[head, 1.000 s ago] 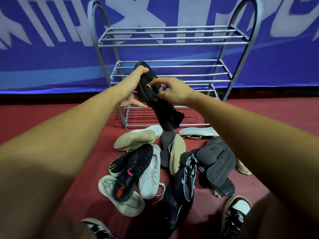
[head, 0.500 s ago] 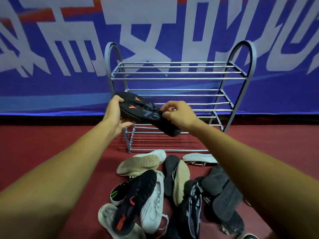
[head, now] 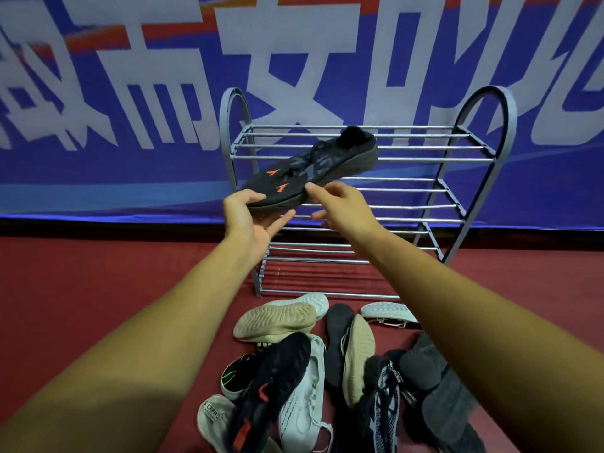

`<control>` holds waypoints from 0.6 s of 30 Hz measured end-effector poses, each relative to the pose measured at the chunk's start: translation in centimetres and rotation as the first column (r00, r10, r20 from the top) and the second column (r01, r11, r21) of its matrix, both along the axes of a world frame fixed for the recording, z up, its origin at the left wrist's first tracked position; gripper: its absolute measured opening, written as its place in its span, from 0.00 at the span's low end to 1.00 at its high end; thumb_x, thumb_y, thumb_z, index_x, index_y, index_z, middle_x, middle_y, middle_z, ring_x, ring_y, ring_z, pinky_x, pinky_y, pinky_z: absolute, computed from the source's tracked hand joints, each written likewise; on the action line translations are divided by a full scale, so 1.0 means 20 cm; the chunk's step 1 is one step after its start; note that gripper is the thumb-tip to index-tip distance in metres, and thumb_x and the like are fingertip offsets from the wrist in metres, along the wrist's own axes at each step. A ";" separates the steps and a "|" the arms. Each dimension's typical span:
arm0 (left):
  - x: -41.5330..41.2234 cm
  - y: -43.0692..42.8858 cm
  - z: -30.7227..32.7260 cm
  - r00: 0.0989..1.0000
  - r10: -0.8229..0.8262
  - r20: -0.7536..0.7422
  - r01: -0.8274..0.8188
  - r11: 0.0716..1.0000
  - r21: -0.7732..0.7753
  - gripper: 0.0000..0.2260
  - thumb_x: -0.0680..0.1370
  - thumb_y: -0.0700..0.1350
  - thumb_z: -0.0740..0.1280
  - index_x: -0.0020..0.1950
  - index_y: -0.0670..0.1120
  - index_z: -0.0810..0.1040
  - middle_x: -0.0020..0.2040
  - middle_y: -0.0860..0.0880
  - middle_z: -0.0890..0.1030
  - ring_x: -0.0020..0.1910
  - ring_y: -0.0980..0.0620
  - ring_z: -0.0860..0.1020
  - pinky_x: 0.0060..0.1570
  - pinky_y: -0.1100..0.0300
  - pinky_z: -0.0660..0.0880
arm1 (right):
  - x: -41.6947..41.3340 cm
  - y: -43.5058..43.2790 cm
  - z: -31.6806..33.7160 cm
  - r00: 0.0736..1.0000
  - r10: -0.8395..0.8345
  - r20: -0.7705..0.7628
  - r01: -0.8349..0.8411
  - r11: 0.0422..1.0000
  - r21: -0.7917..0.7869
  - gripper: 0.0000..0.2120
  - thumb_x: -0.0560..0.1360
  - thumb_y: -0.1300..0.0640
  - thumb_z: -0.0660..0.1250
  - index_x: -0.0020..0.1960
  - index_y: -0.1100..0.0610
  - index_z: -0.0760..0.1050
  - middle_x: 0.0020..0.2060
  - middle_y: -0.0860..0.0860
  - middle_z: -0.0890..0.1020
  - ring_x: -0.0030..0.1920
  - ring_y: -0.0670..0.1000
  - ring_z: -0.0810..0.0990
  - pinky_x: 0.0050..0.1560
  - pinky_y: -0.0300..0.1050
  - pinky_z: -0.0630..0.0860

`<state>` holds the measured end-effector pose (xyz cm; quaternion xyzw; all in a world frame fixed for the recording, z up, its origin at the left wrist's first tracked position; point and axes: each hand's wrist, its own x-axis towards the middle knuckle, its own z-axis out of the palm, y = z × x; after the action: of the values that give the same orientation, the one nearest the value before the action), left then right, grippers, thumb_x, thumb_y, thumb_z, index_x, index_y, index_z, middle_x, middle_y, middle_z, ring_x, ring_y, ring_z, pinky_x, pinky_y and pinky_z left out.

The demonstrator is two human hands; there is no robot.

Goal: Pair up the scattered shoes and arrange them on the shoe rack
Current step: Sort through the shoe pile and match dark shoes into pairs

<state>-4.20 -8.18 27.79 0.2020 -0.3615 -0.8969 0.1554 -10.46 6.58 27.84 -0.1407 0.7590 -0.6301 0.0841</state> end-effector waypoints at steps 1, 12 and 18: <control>0.00 0.00 0.00 0.999 -0.032 0.020 0.033 0.998 -0.053 0.11 0.72 0.37 0.61 0.51 0.39 0.78 0.48 0.39 0.82 0.49 0.38 0.82 0.39 0.50 0.82 | -0.01 -0.01 0.01 1.000 -0.002 0.027 0.003 0.999 -0.047 0.21 0.77 0.43 0.69 0.62 0.57 0.75 0.53 0.50 0.84 0.36 0.45 0.83 0.39 0.41 0.75; -0.03 -0.09 -0.06 0.964 -0.225 0.139 0.254 0.933 -0.255 0.06 0.76 0.48 0.69 0.47 0.46 0.77 0.39 0.47 0.78 0.34 0.52 0.73 0.33 0.61 0.67 | -0.12 -0.09 0.05 0.992 0.007 0.124 0.029 0.960 -0.280 0.06 0.79 0.61 0.66 0.55 0.58 0.78 0.42 0.57 0.78 0.29 0.48 0.66 0.34 0.43 0.65; -0.13 -0.12 -0.03 0.988 -0.147 0.036 0.151 0.980 -0.132 0.04 0.77 0.45 0.69 0.49 0.47 0.77 0.41 0.49 0.80 0.38 0.53 0.76 0.33 0.62 0.68 | -0.14 -0.20 0.06 0.991 0.071 0.117 -0.032 0.953 -0.302 0.17 0.76 0.53 0.73 0.63 0.50 0.74 0.55 0.52 0.83 0.47 0.47 0.82 0.45 0.41 0.76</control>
<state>-6.85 -10.51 27.27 0.1749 -0.4370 -0.8770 0.0962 -13.18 2.65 29.02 -0.1314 0.6439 -0.7431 0.1263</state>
